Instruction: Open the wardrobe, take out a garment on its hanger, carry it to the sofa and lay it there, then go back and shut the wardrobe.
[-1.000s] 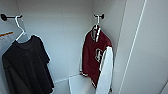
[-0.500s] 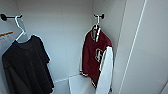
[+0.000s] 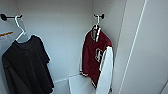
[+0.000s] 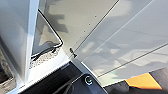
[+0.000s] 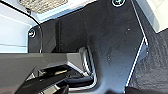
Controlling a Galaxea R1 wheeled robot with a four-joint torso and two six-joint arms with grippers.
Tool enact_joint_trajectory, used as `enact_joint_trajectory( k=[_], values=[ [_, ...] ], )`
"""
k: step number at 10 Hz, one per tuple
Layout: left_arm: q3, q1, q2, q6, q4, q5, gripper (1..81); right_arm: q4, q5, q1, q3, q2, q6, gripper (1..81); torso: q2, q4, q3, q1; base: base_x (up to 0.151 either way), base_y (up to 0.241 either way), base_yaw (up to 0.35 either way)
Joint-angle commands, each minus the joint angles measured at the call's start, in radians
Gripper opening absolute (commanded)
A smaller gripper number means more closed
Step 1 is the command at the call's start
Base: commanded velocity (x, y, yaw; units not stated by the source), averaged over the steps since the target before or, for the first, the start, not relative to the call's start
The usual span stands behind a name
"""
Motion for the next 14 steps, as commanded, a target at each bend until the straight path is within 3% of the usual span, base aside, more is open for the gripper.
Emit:
enact_joint_trajectory(
  k=[1,5,9,14],
  values=[
    [0.313,-0.217,-0.123,-0.002,0.017,0.179,81.1,-0.002,-0.049,0.048,0.008,0.003,-0.002,81.1,0.000,0.000,0.000,0.000,0.000,0.000,0.000],
    [0.444,-0.314,-0.180,-0.004,0.002,0.180,81.1,-0.002,-0.049,0.052,0.003,0.003,0.000,81.1,0.000,0.000,0.000,0.000,0.000,0.000,0.000],
    [0.566,-0.444,-0.204,-0.020,-0.013,0.278,81.1,0.000,-0.049,0.054,0.003,0.003,0.006,81.1,0.000,0.000,0.000,0.000,0.000,0.000,0.000],
    [0.583,-0.674,-0.196,-0.028,-0.157,0.301,81.1,0.002,-0.048,0.054,0.003,0.003,0.009,81.1,0.000,0.000,0.000,0.001,0.000,0.000,0.000]
  ],
)
